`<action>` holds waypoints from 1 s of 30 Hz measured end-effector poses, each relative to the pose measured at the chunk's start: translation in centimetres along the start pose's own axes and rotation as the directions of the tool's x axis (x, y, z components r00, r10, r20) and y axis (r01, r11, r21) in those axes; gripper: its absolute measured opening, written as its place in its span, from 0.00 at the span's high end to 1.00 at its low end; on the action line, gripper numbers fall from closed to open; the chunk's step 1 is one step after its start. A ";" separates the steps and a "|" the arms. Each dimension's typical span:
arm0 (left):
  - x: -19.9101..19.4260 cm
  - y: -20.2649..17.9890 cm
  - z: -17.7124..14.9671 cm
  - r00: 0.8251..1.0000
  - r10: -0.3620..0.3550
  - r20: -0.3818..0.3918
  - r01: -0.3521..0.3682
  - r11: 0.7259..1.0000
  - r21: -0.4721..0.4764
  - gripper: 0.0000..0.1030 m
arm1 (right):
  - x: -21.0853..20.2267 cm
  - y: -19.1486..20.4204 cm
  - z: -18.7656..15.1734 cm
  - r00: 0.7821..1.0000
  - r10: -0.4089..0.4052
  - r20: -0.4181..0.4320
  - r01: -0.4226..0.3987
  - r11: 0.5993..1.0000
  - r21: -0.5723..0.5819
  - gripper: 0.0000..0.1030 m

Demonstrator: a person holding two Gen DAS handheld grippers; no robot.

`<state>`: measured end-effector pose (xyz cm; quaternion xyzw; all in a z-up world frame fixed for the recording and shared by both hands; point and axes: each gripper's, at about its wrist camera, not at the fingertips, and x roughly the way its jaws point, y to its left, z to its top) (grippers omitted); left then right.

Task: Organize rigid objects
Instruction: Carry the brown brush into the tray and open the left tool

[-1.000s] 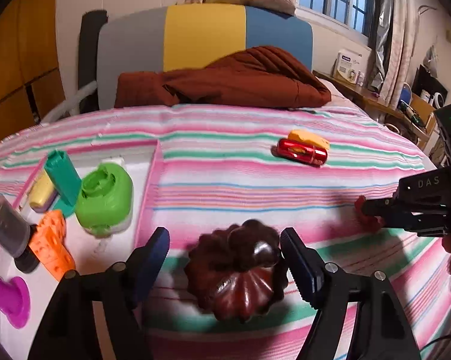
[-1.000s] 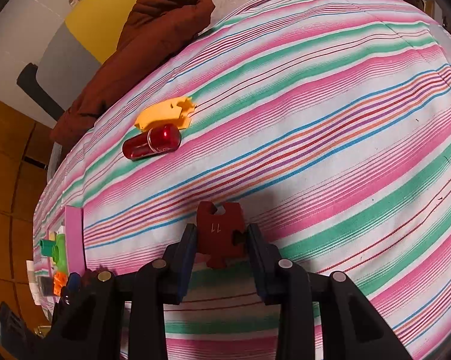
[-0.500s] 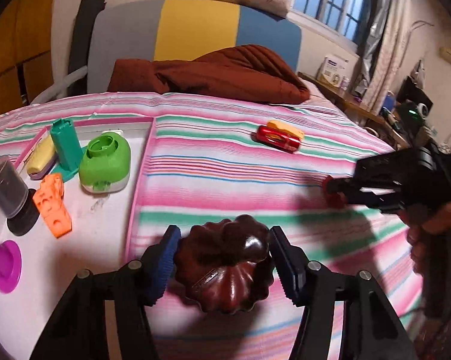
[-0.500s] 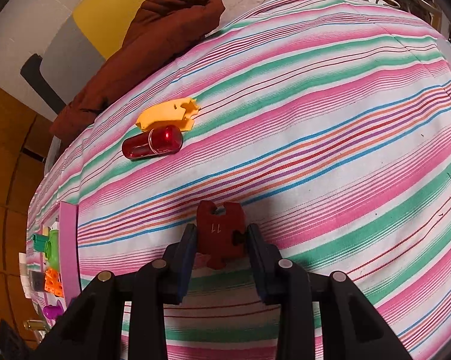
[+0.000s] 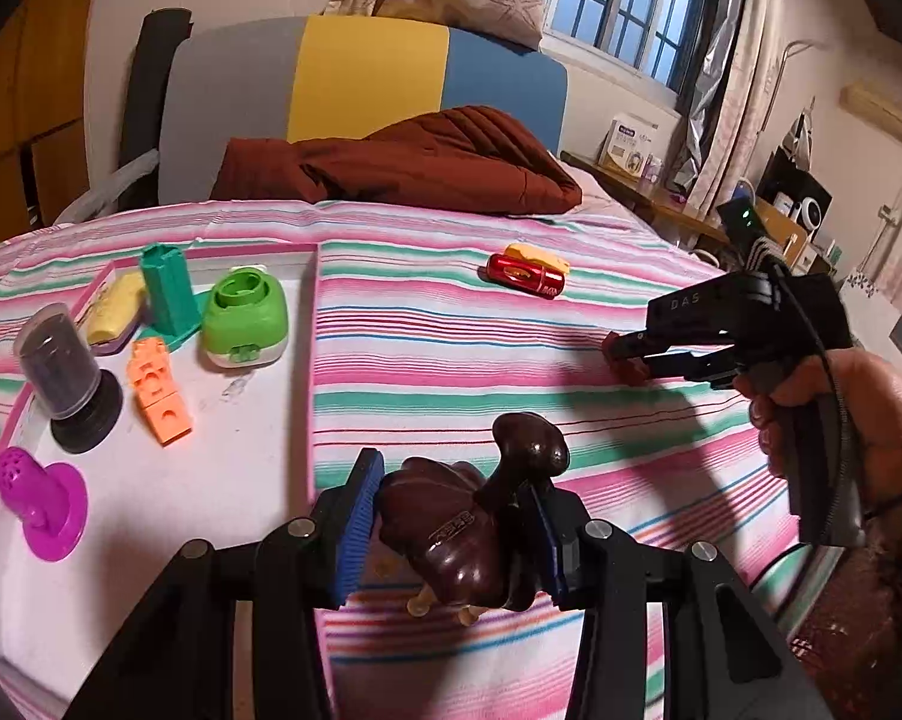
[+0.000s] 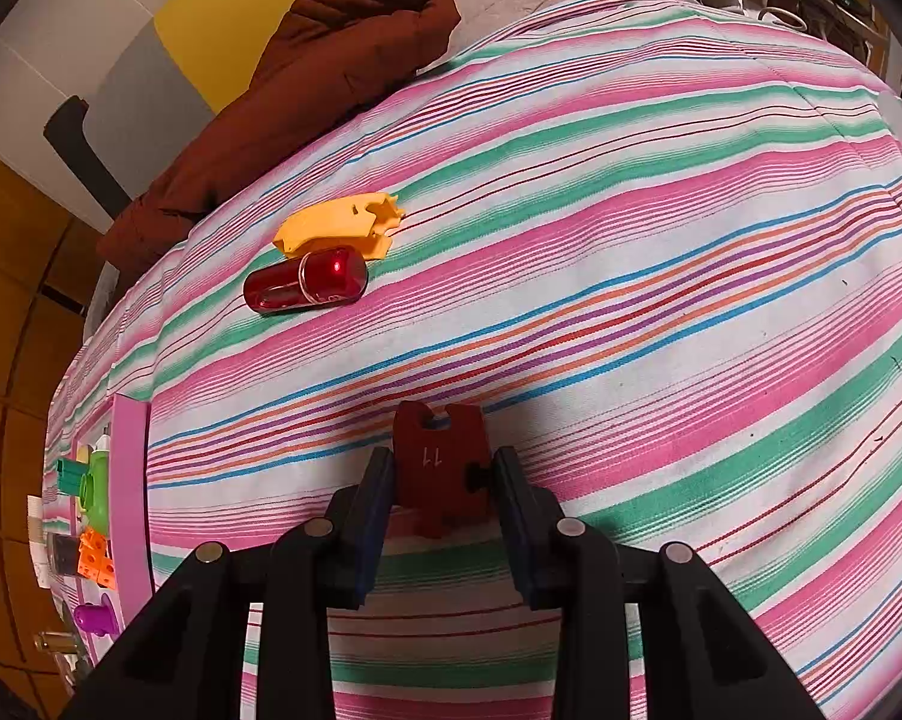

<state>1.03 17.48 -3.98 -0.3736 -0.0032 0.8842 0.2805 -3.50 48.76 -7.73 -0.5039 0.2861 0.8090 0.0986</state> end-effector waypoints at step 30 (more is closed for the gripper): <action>-3.6 13.7 -0.7 0.990 0.138 -0.010 -0.134 0.945 -0.299 0.56 | 0.0 1.0 -0.2 0.999 -0.049 0.024 0.050 0.996 -0.070 0.67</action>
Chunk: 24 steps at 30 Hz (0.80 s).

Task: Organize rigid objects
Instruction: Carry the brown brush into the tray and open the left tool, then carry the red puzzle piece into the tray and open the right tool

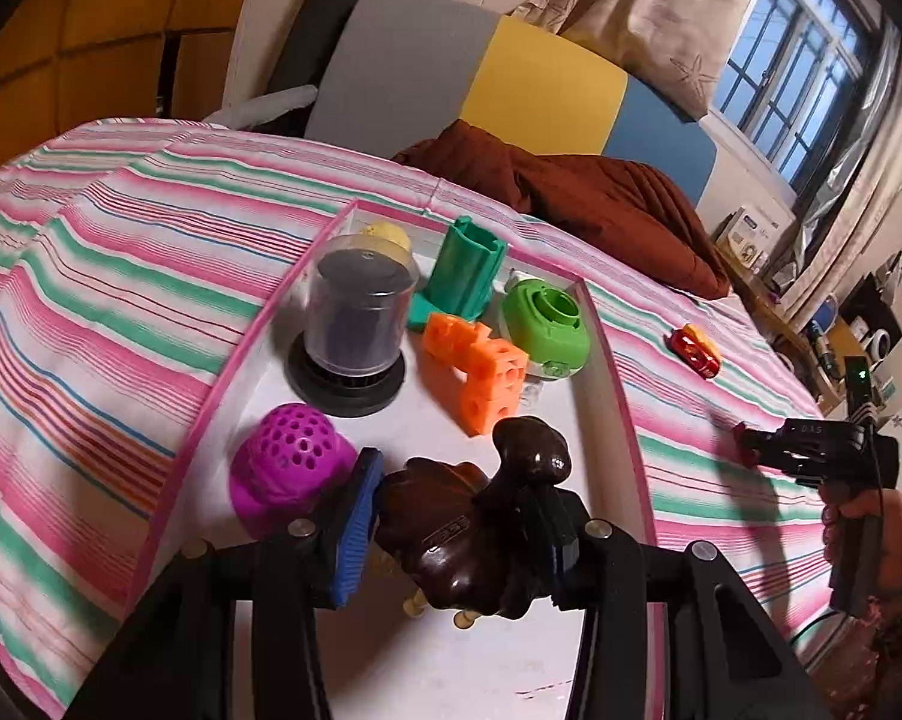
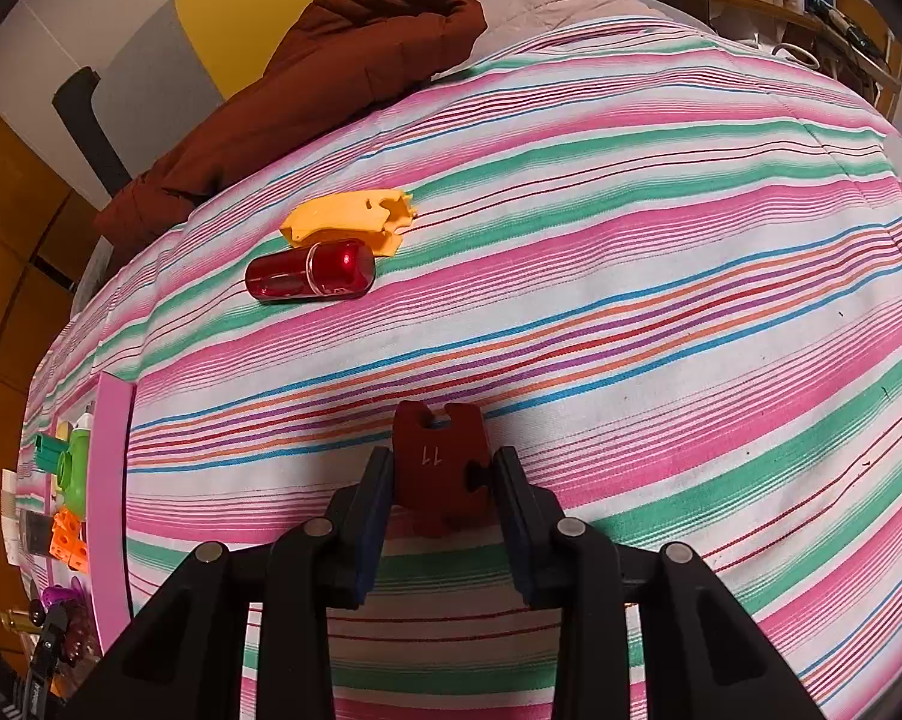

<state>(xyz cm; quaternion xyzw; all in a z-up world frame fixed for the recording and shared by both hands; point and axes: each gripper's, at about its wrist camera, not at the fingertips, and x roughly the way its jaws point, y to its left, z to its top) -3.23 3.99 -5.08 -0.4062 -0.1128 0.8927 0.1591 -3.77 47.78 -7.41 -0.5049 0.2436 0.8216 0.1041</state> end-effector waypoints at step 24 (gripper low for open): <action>-4.3 -0.9 -2.9 0.987 0.082 0.135 -0.104 0.981 0.163 0.09 | -0.4 2.3 -1.4 0.999 0.040 -0.021 -0.041 0.997 -0.064 0.68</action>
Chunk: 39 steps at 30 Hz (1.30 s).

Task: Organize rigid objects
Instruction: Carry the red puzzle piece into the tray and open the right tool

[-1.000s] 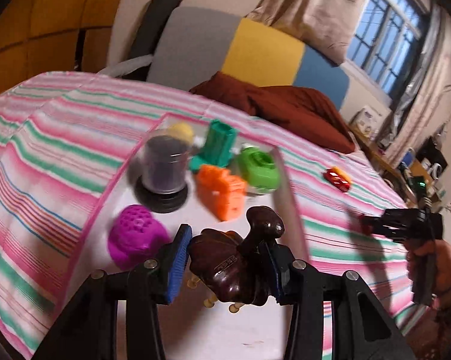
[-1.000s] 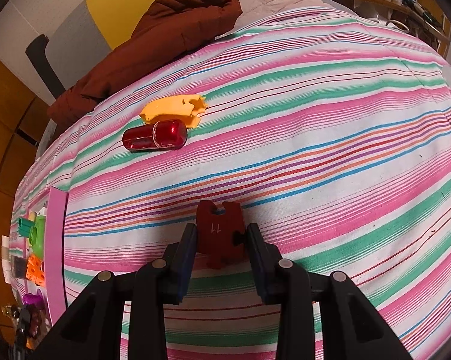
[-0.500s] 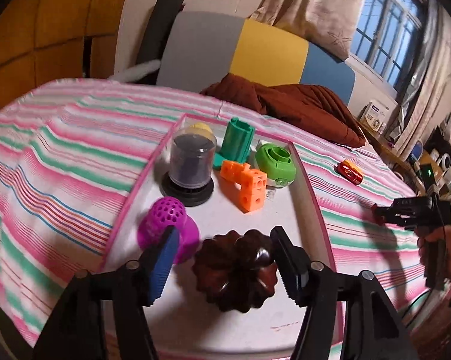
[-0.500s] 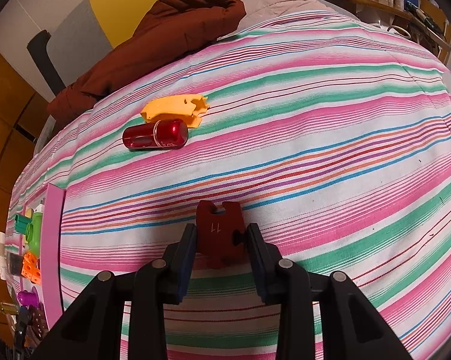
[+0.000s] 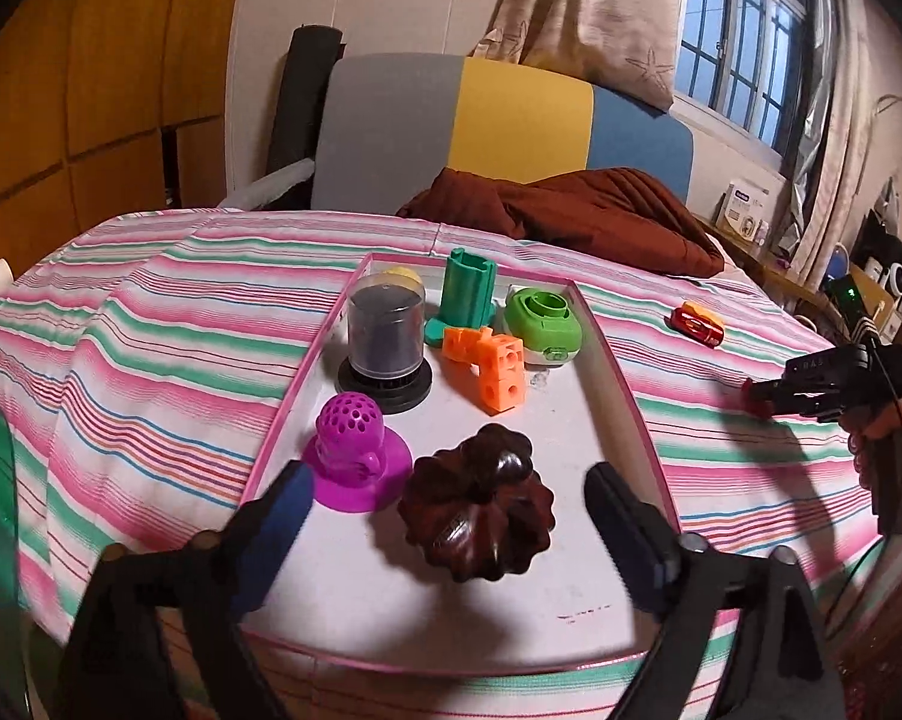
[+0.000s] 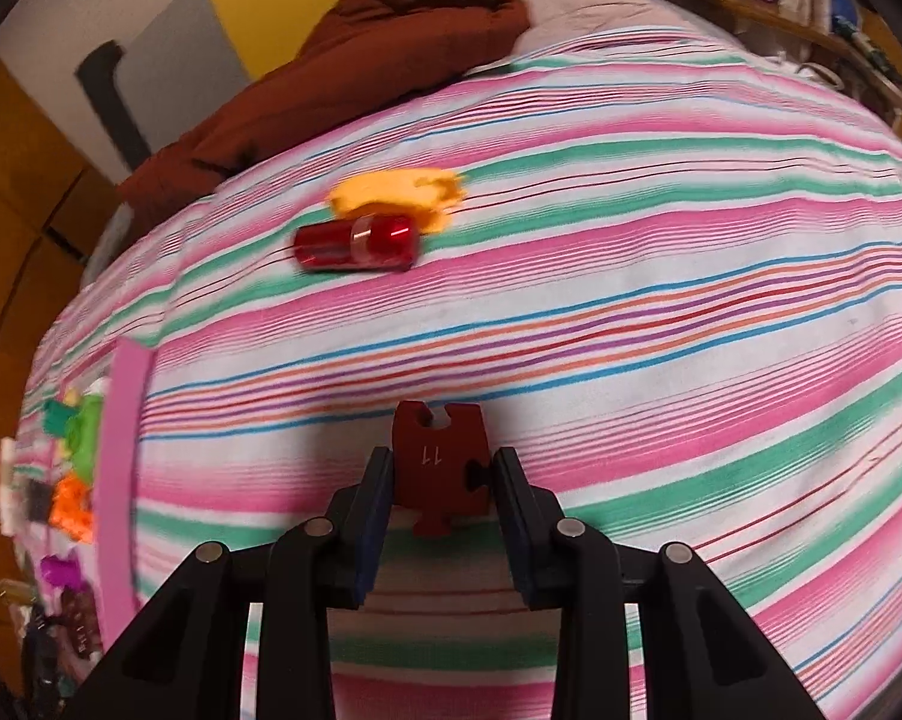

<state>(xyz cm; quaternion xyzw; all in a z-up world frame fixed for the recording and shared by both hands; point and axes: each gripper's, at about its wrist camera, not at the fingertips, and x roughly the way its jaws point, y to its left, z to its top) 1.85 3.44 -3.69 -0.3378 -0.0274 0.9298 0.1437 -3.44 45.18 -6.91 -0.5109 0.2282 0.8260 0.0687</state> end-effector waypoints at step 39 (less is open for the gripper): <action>-3.2 2.2 -1.7 0.999 0.004 0.046 -0.002 1.000 -0.029 0.02 | 1.0 25.8 -10.7 0.968 0.199 -0.156 -0.253 0.743 -0.620 0.68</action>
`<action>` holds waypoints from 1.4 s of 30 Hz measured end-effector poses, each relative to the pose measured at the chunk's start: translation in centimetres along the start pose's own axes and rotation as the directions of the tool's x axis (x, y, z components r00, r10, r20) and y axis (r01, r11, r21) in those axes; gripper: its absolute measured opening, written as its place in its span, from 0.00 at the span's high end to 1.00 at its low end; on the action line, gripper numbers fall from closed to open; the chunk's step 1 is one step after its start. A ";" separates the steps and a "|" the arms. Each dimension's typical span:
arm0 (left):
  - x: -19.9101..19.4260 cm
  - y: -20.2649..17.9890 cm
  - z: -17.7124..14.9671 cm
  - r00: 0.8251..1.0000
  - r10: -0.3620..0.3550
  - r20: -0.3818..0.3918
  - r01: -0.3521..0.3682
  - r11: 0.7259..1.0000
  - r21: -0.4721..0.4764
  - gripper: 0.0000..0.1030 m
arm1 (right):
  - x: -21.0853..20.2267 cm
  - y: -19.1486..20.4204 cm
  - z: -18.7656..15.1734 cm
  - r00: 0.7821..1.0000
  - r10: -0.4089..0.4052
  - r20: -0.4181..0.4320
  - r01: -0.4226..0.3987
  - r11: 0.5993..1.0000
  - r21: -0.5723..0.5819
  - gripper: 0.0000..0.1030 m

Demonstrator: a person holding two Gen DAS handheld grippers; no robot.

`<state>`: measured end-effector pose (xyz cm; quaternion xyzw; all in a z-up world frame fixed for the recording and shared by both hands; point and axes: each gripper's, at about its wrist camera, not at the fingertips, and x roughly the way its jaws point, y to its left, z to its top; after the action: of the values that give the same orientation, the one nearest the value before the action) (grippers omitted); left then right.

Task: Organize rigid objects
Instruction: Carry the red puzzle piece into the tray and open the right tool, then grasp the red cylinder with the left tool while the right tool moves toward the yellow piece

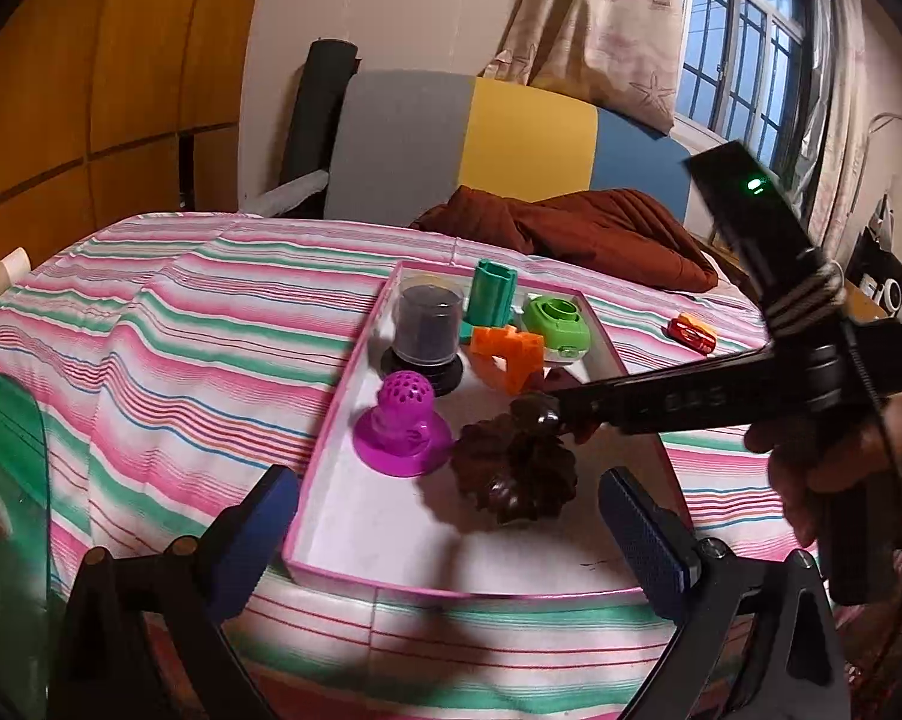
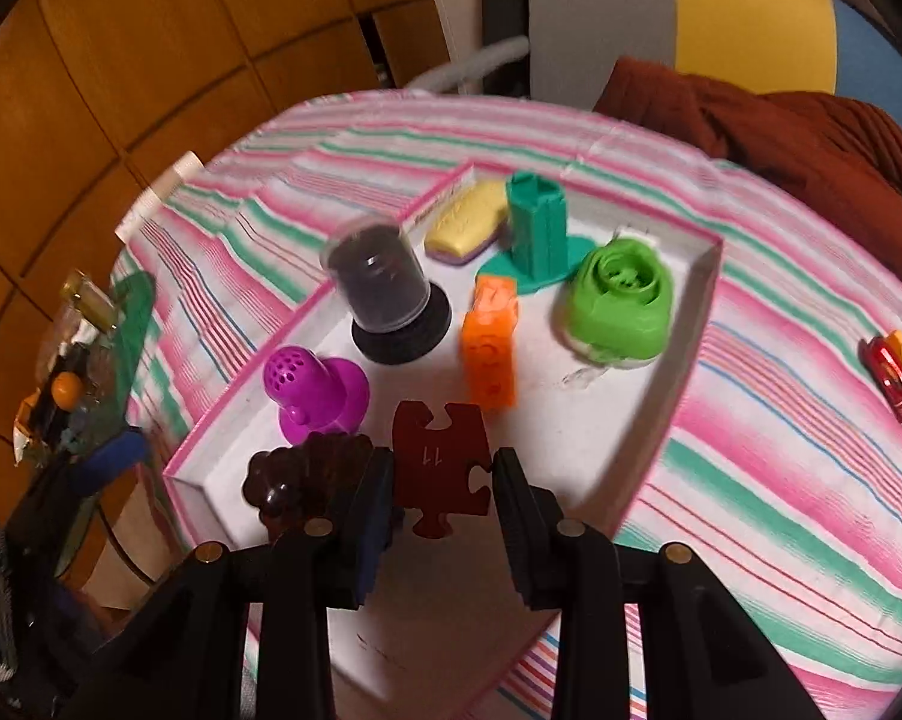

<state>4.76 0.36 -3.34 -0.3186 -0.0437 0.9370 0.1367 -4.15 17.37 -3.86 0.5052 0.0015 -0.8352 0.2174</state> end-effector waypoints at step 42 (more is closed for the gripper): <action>-0.8 -2.4 -0.5 1.000 -0.026 0.001 0.026 0.996 0.079 0.01 | -6.5 -10.1 -4.4 0.974 -0.190 0.121 0.155 0.956 0.249 0.66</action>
<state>6.25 2.38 -2.86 -0.3113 -0.0107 0.9364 0.1614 -1.58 29.83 -2.72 0.4643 -0.0701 -0.8792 0.0809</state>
